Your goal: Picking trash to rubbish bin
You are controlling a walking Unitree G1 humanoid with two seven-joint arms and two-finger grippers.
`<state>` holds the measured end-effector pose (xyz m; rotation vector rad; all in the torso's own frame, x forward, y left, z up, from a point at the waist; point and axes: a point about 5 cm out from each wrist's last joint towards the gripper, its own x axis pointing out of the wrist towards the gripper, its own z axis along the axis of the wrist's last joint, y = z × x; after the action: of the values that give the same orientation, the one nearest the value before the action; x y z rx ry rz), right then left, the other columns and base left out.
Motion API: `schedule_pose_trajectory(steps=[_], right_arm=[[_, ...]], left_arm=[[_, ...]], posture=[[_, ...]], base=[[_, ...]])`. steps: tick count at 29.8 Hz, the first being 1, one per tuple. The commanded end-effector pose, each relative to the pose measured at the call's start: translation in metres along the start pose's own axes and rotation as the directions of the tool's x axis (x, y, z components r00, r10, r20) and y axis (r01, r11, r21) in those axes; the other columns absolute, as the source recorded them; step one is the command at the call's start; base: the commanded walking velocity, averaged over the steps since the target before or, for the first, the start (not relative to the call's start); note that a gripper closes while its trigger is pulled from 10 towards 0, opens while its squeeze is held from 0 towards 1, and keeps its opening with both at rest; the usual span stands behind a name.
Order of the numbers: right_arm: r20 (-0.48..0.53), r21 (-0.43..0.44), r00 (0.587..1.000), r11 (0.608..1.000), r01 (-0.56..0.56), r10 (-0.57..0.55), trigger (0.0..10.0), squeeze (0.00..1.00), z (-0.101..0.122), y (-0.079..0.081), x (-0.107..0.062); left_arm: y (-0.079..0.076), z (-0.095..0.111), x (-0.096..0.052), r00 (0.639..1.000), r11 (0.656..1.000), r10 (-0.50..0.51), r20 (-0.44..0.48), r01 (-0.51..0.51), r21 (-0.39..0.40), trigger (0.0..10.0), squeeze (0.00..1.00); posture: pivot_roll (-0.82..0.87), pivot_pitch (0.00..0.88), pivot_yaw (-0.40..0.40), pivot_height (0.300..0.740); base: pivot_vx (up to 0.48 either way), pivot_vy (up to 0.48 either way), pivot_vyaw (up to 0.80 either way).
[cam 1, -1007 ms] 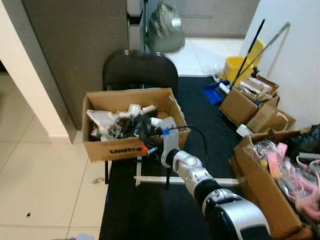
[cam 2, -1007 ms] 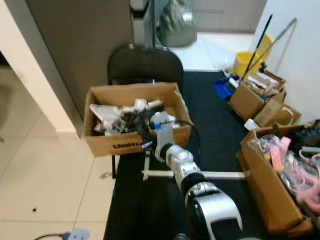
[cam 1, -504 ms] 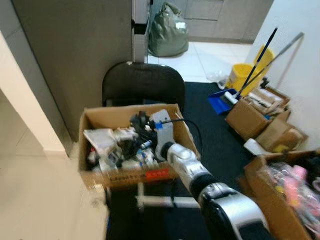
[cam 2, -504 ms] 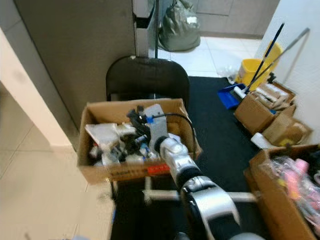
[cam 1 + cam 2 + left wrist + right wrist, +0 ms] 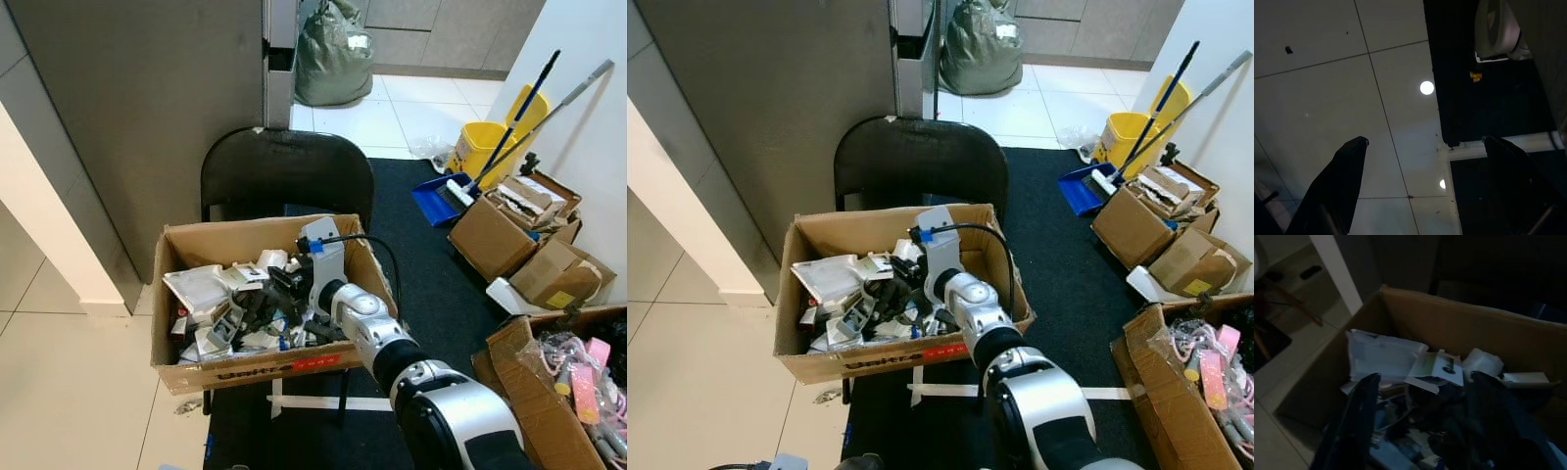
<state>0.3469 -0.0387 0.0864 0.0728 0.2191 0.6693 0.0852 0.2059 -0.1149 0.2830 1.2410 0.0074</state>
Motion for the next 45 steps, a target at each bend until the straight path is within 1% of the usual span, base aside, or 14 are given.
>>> schedule_pose_trajectory(steps=[1, 4, 5, 6, 7, 12, 21, 24, 27, 31, 34, 38, 41, 45], right_arm=[[0.049, 0.193, 0.992, 0.973, -0.126, 0.119, 10.0, 1.0, -0.003, 0.009, 0.0], [0.092, 0.274, 0.963, 0.923, -0.268, 0.253, 10.0, 1.0, -0.001, 0.015, -0.001], [0.101, 0.292, 0.935, 0.888, -0.355, 0.34, 10.0, 0.74, -0.002, 0.019, -0.003], [0.101, 0.292, 0.935, 0.888, -0.355, 0.34, 10.0, 0.74, -0.002, 0.019, -0.003], [0.113, 0.293, 0.88, 0.831, -0.473, 0.461, 10.0, 0.0, -0.004, 0.024, -0.008], [0.097, 0.293, 0.707, 0.659, -0.693, 0.701, 10.0, 0.0, -0.017, 0.029, -0.027], [-0.13, 0.353, 0.712, 0.703, -0.617, 0.69, 10.0, 0.0, -0.057, 0.006, -0.055], [-0.218, 0.396, 0.771, 0.776, -0.49, 0.598, 10.0, 0.0, -0.073, -0.015, -0.072], [-0.401, 0.382, 0.848, 0.904, -0.191, 0.348, 10.0, 0.0, -0.104, -0.04, -0.096], [-0.497, 0.336, 0.851, 0.942, 0.011, 0.167, 10.0, 0.0, -0.121, -0.05, -0.11], [-0.599, 0.258, 0.799, 0.931, 0.256, -0.054, 10.0, 0.0, -0.144, -0.061, -0.132], [-0.693, 0.225, 0.688, 0.843, 0.488, -0.214, 10.0, 0.0, -0.173, -0.062, -0.165], [-0.725, 0.204, 0.652, 0.834, 0.513, -0.224, 10.0, 0.0, -0.183, -0.058, -0.174], [-0.806, 0.118, 0.536, 0.819, 0.561, -0.251, 10.0, 0.0, -0.207, -0.048, -0.204]], left_arm=[[-0.005, -0.005, -0.001, 1.0, 1.0, -0.013, -0.021, 0.013, -0.006, 10.0, 0.0], [-0.005, -0.005, -0.001, 1.0, 1.0, -0.012, -0.022, 0.012, -0.007, 10.0, 0.0], [-0.006, -0.005, -0.001, 1.0, 1.0, -0.013, -0.023, 0.013, -0.007, 10.0, 0.0], [-0.006, -0.005, -0.001, 1.0, 1.0, -0.013, -0.023, 0.013, -0.007, 10.0, 0.0], [-0.007, -0.006, -0.001, 1.0, 1.0, -0.014, -0.027, 0.014, -0.009, 10.0, 0.0], [-0.009, -0.006, -0.001, 0.999, 1.0, -0.02, -0.034, 0.02, -0.005, 10.0, 0.0], [-0.01, -0.008, -0.001, 0.999, 1.0, -0.024, -0.04, 0.025, 0.017, 10.0, 0.0], [-0.011, -0.009, -0.001, 0.999, 0.999, -0.027, -0.042, 0.028, 0.025, 10.0, 0.0], [-0.011, -0.011, -0.002, 0.998, 0.999, -0.03, -0.047, 0.031, 0.035, 10.0, 0.0], [-0.011, -0.011, -0.002, 0.998, 0.999, -0.032, -0.048, 0.034, 0.042, 10.0, 0.0], [-0.011, -0.01, -0.002, 0.998, 0.998, -0.032, -0.046, 0.035, 0.048, 10.0, 0.0], [-0.01, -0.005, -0.001, 0.999, 0.998, -0.032, -0.034, 0.034, 0.059, 10.0, 0.0], [-0.01, -0.004, -0.001, 0.999, 0.997, -0.032, -0.031, 0.034, 0.065, 10.0, 0.0], [-0.009, -0.002, 0.0, 0.999, 0.997, -0.031, -0.027, 0.033, 0.074, 10.0, 0.0]], posture=[[0.16, 0.044, -0.046, 0.74], [0.16, 0.044, -0.046, 0.74], [0.16, 0.042, -0.046, 0.74], [0.16, 0.042, -0.046, 0.74], [0.16, 0.042, -0.046, 0.74], [0.15, 0.042, -0.048, 0.74], [0.15, 0.048, -0.044, 0.74], [0.15, 0.052, -0.041, 0.74], [0.14, 0.049, -0.037, 0.74], [0.14, 0.049, -0.037, 0.74], [0.13, 0.042, -0.041, 0.74], [0.13, 0.029, -0.04, 0.74], [0.12, 0.026, -0.039, 0.74], [0.12, 0.018, -0.037, 0.74]], base=[[0.0, 0.0, 0.0], [0.0, 0.0, 0.0], [0.0, 0.0, 0.0], [0.0, 0.0, 0.0], [0.0, 0.0, 0.0], [-0.136, 0.0, 0.0], [-0.392, 0.0, 0.0], [-0.41, 0.0, 0.0], [-0.41, 0.0, 0.0], [-0.411, 0.0, 0.0], [-0.409, 0.0, 0.0], [-0.409, 0.0, 0.0], [-0.409, 0.0, 0.0], [-0.406, 0.0, 0.0]])
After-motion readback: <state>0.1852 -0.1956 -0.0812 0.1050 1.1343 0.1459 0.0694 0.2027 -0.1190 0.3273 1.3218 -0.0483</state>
